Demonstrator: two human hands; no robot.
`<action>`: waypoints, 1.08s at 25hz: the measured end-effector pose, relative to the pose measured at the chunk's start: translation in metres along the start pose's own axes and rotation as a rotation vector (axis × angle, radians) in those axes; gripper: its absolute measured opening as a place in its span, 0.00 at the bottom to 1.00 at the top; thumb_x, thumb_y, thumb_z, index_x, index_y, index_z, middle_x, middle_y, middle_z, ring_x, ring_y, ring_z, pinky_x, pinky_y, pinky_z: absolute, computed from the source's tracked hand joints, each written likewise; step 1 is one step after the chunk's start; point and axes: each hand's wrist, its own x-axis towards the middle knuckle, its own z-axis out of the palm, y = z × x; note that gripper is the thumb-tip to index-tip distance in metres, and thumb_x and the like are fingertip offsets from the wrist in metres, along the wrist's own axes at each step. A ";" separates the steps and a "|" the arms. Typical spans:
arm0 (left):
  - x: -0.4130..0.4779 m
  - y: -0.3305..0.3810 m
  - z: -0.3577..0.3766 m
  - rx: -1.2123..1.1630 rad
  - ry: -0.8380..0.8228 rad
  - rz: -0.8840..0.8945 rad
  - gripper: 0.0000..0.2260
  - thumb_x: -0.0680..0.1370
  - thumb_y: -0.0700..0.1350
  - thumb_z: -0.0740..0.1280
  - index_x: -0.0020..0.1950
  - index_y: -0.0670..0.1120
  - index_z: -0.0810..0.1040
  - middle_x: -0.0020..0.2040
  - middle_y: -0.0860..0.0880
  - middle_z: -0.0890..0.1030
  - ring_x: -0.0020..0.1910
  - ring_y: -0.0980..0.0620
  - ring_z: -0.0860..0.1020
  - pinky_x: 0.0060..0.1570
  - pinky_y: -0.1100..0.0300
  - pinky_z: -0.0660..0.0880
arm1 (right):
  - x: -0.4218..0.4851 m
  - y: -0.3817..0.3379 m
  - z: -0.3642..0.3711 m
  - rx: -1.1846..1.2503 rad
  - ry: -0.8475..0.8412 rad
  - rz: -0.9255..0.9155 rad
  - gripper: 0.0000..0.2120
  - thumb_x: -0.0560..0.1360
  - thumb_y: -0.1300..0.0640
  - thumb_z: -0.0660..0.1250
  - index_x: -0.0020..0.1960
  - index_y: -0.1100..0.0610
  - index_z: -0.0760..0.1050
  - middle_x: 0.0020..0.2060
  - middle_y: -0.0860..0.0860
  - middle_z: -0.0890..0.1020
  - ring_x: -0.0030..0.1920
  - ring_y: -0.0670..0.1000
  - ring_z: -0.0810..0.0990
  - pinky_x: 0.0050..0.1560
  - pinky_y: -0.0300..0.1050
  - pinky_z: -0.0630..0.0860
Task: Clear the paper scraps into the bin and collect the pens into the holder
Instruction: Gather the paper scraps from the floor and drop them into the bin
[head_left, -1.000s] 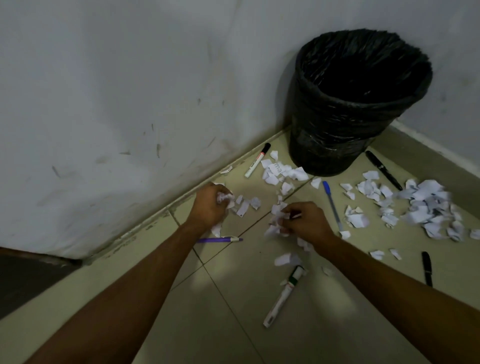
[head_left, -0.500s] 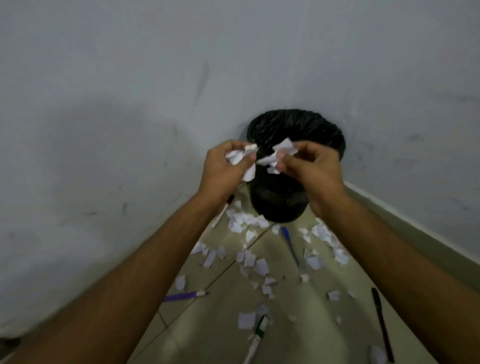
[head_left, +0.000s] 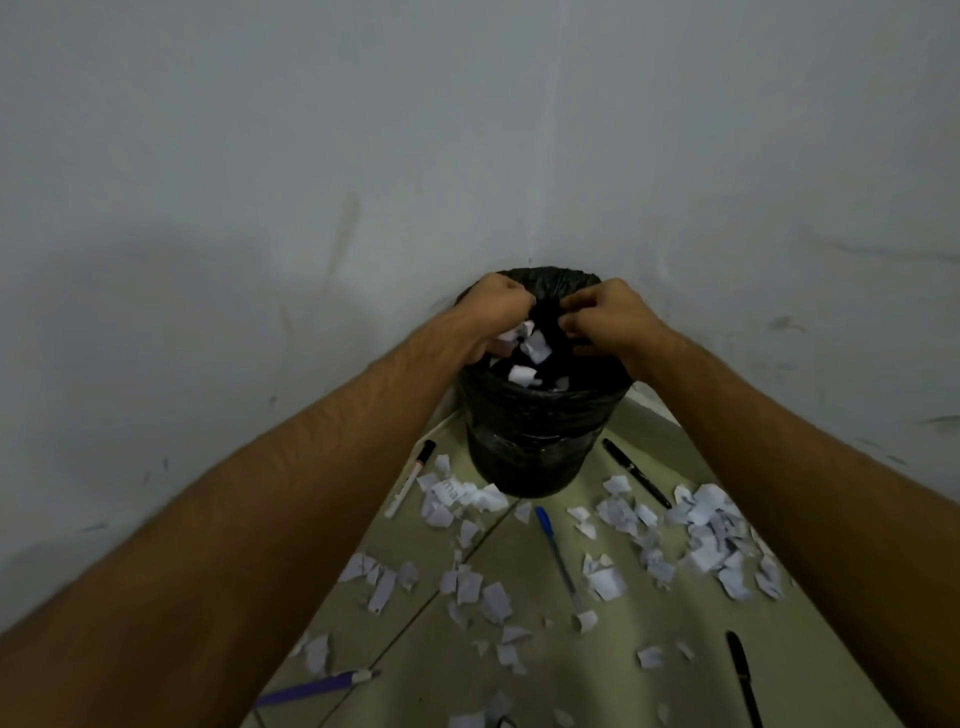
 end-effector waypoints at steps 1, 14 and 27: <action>-0.004 0.001 0.000 -0.009 -0.020 -0.019 0.09 0.79 0.39 0.59 0.40 0.47 0.73 0.42 0.43 0.75 0.39 0.44 0.76 0.45 0.47 0.80 | -0.002 0.003 -0.001 -0.032 -0.002 -0.027 0.17 0.73 0.65 0.69 0.62 0.59 0.79 0.53 0.58 0.83 0.51 0.57 0.83 0.53 0.57 0.82; -0.150 -0.230 -0.104 0.673 0.069 0.044 0.17 0.72 0.47 0.73 0.60 0.47 0.79 0.53 0.46 0.82 0.51 0.47 0.81 0.50 0.60 0.75 | -0.177 0.094 0.099 -0.421 -0.366 -0.200 0.17 0.68 0.52 0.76 0.55 0.50 0.78 0.49 0.51 0.82 0.46 0.48 0.79 0.42 0.40 0.74; -0.168 -0.351 -0.091 0.782 0.058 -0.089 0.12 0.64 0.45 0.76 0.46 0.46 0.82 0.45 0.42 0.82 0.46 0.44 0.81 0.44 0.57 0.76 | -0.236 0.155 0.190 -0.905 -0.751 -0.323 0.29 0.67 0.46 0.75 0.63 0.52 0.69 0.59 0.58 0.67 0.57 0.62 0.72 0.49 0.54 0.77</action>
